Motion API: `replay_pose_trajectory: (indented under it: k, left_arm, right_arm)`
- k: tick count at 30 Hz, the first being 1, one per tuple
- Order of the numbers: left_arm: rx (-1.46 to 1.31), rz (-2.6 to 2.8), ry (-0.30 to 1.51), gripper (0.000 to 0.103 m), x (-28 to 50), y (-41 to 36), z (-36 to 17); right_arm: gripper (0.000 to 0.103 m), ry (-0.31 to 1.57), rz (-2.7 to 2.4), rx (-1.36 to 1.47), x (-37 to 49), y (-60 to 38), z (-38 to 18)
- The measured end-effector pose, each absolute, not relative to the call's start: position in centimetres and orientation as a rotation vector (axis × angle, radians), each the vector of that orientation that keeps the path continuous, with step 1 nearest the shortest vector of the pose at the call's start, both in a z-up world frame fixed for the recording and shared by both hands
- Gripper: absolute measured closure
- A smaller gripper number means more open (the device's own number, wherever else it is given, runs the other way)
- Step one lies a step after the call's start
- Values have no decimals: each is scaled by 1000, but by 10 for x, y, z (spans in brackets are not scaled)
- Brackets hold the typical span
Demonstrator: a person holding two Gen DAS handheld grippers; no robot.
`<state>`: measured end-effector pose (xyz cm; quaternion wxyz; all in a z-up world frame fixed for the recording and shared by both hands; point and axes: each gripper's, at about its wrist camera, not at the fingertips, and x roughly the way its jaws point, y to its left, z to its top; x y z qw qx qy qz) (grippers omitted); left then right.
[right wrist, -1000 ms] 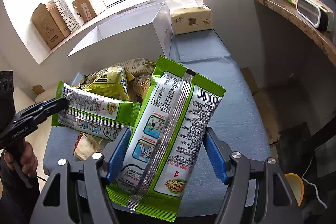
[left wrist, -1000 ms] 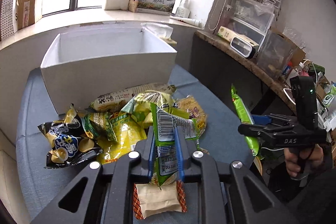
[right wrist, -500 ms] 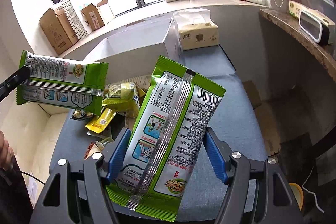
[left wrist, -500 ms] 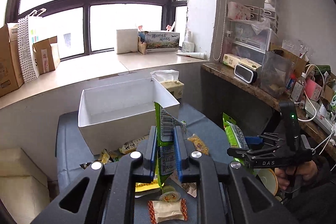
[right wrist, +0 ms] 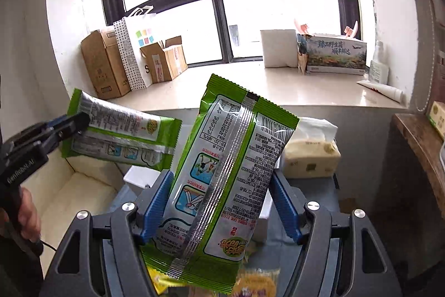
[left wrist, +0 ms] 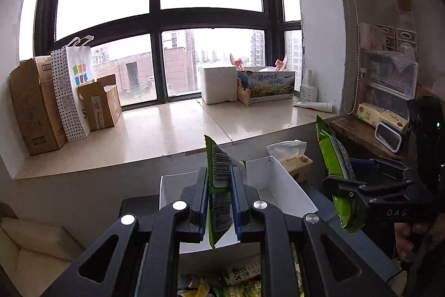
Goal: Organize snacks
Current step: 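Carry both green wafer packs into the white box and open both tools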
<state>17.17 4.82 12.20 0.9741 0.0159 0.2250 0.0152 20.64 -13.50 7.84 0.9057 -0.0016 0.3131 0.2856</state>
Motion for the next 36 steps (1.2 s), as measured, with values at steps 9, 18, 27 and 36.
replay_pose_trajectory:
  k: [9,18,27,36]
  left_arm:
    - [65,78,541,86,238,64,77]
    - [59,77,604,0,251,65,47]
    - [13,82,613,0,236,67,46]
    - [22,81,649,0,196,56,47]
  right_arm:
    - [28,755,580,62,300,-104,46]
    - [0,811,569,91,321,-105,25]
    - [0,740,580,131,309,-122,32]
    - [0,653,625,51,257,-129,56]
